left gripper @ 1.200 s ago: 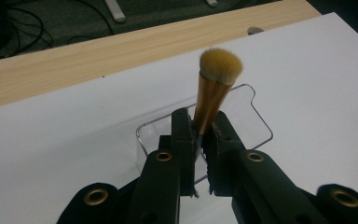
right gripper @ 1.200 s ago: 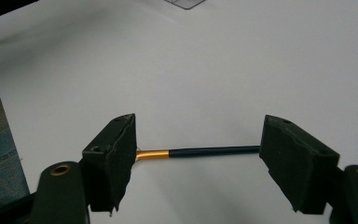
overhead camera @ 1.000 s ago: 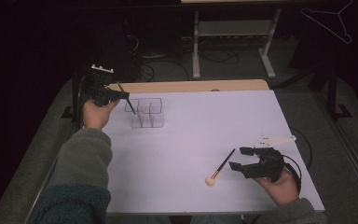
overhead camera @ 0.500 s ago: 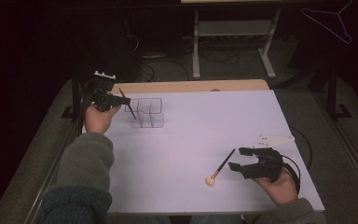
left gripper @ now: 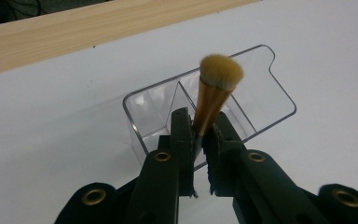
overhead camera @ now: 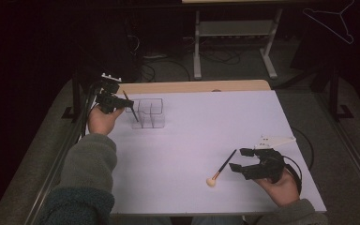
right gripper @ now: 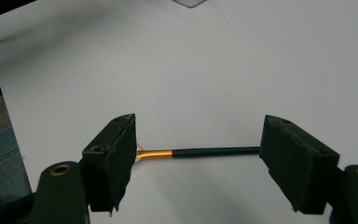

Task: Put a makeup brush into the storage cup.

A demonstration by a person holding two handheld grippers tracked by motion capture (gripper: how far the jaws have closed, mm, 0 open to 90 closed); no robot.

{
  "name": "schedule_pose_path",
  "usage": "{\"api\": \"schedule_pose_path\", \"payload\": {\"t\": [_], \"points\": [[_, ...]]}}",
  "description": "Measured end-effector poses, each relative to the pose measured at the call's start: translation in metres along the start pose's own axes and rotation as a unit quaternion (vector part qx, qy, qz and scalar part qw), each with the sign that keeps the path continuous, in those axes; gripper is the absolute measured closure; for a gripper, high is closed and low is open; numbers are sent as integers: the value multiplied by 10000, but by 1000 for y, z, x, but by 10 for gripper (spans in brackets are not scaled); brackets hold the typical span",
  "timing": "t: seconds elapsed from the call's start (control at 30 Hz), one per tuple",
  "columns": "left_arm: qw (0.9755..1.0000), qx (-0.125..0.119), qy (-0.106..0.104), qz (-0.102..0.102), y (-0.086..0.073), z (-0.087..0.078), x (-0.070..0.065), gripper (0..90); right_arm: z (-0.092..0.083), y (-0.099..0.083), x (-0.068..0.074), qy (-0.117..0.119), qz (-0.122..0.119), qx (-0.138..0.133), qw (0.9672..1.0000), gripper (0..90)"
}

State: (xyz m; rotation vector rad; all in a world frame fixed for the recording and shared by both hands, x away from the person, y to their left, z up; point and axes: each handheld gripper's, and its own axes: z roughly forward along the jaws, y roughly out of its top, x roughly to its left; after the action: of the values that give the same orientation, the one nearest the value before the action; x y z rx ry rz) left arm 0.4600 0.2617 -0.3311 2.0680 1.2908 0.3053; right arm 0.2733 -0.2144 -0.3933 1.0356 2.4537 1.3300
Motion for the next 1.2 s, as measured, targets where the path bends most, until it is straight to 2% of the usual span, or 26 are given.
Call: {"api": "schedule_pose_path", "payload": {"t": [0.27, 0.47, 0.67, 0.77, 1.03, 1.2], "points": [[9998, 108, 91, 100, -1, 4, -2, 793, 0, 0, 0, 5, 8, 4, 10000, 262], [9994, 86, 306, 136, -1, -4, -2, 631, 0, 0, 0, 4, 13, 6, 10000, 262], [9990, 62, 438, 116, -2, -12, 2, 550, 1, 1, 1, 7, -1, 12, 10000, 261], [9989, 33, 440, 140, -5, -15, 3, 543, 1, 1, 2, 4, -20, 12, 10000, 262], [9992, 1, 387, 16, -15, -18, 8, 511, 1, 1, 2, -9, -11, 27, 10000, 262], [9994, -37, 325, 119, -21, -23, 5, 505, 2, 1, 1, -36, 2, 43, 10000, 261]]}}
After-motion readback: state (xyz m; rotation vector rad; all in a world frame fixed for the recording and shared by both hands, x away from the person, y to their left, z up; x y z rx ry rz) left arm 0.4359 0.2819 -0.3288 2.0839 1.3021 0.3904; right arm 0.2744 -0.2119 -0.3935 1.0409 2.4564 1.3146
